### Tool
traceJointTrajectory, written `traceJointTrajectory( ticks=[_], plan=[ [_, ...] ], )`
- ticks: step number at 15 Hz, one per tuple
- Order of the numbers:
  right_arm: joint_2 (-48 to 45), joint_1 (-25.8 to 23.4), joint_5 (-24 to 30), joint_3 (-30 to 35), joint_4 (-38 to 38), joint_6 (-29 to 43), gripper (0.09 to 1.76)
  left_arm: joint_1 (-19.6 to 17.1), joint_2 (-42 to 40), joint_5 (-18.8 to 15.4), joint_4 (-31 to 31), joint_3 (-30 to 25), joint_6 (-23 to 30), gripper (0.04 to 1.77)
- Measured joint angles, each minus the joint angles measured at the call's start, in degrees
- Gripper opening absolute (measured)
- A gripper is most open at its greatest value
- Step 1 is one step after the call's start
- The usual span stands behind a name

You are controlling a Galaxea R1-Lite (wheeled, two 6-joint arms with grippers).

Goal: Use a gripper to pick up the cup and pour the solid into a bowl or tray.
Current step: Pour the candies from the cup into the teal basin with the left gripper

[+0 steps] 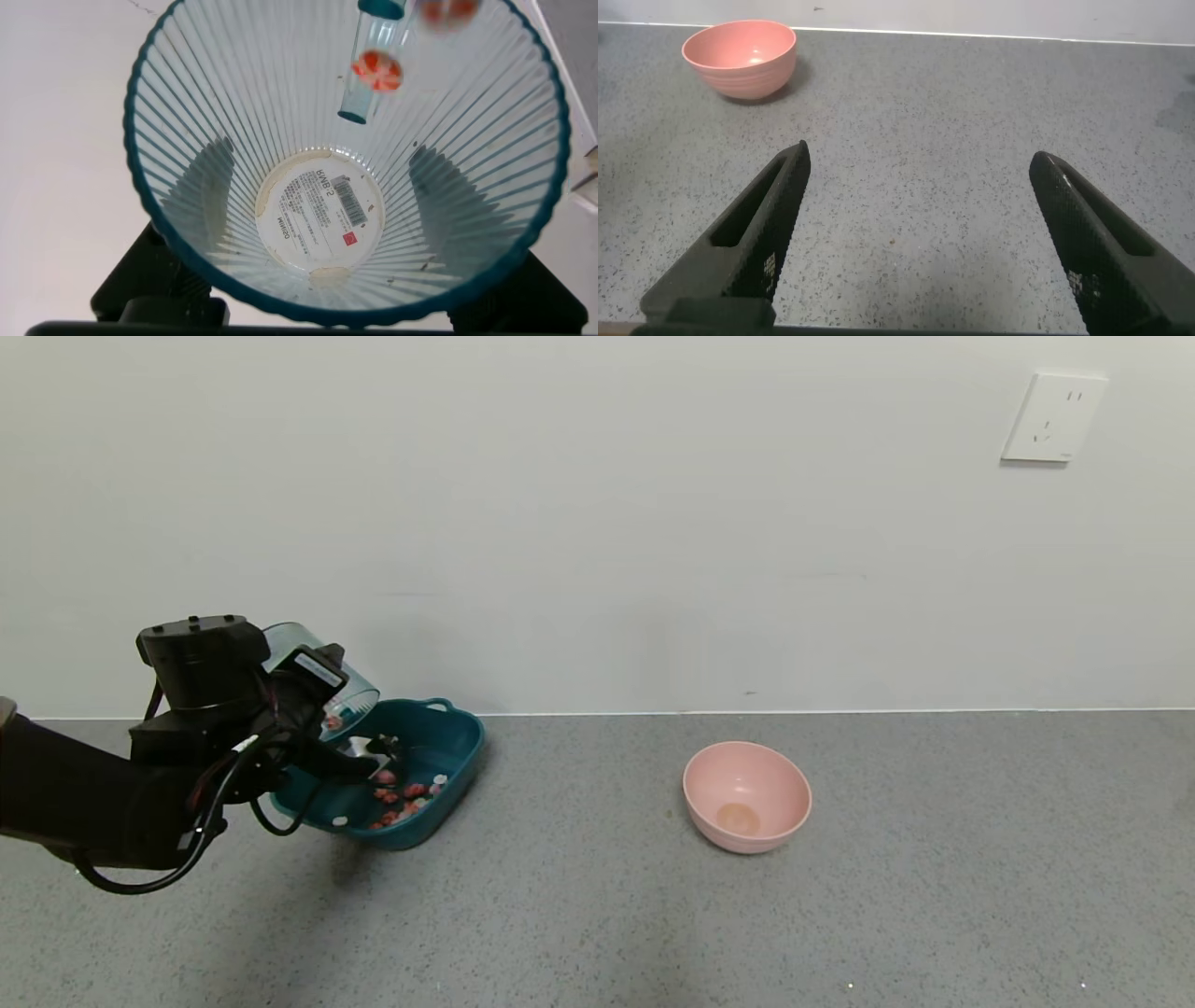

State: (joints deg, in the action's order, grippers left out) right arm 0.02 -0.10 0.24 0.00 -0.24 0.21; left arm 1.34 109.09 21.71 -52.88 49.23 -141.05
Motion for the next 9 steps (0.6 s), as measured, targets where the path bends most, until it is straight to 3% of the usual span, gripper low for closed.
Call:
traceJointTrajectory(
  ticks=[9],
  plan=[
    [0.0, 0.0, 0.0, 0.0, 0.0, 0.0, 1.71, -0.1, -1.5, 0.0, -0.6, -2.2, 0.3, 1.29]
  ],
)
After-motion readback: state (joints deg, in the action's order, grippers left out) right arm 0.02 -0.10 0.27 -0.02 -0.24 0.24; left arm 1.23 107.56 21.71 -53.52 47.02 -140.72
